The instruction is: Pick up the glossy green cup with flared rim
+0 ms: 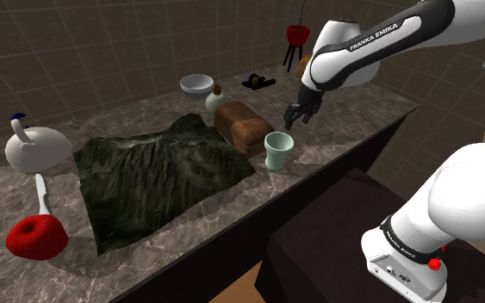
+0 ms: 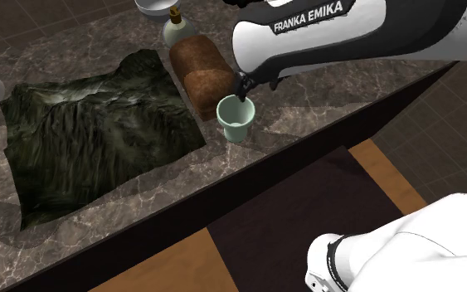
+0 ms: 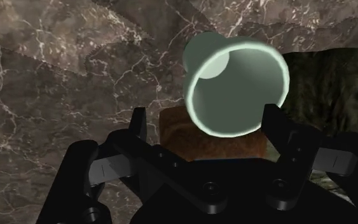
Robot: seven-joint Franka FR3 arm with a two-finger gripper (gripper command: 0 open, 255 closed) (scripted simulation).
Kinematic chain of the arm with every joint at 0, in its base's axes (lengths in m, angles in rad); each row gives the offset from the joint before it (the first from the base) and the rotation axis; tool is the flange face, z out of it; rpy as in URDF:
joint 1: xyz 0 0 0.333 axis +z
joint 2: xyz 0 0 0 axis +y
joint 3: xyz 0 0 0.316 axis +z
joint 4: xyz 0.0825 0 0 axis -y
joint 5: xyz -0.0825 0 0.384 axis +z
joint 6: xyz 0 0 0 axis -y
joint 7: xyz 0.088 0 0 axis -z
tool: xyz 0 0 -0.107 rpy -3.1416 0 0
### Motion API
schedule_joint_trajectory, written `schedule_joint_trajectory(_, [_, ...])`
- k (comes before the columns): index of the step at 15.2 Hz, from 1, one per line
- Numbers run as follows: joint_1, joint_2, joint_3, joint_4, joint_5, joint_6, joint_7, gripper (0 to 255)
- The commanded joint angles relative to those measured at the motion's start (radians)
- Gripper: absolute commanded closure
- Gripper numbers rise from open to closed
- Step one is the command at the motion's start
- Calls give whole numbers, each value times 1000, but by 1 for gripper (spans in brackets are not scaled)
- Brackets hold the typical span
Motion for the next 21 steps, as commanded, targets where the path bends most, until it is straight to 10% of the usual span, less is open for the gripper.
schedule_joint_trajectory(1, [16,75,-7,5,37,74,-29,0])
schedule_joint_trajectory(12, [37,229,-12,-2,137,230,-114,0])
schedule_joint_trajectory(13, [37,230,-12,0,138,230,-114,255])
schedule_joint_trajectory(21, [37,230,-11,-2,138,231,-113,255])
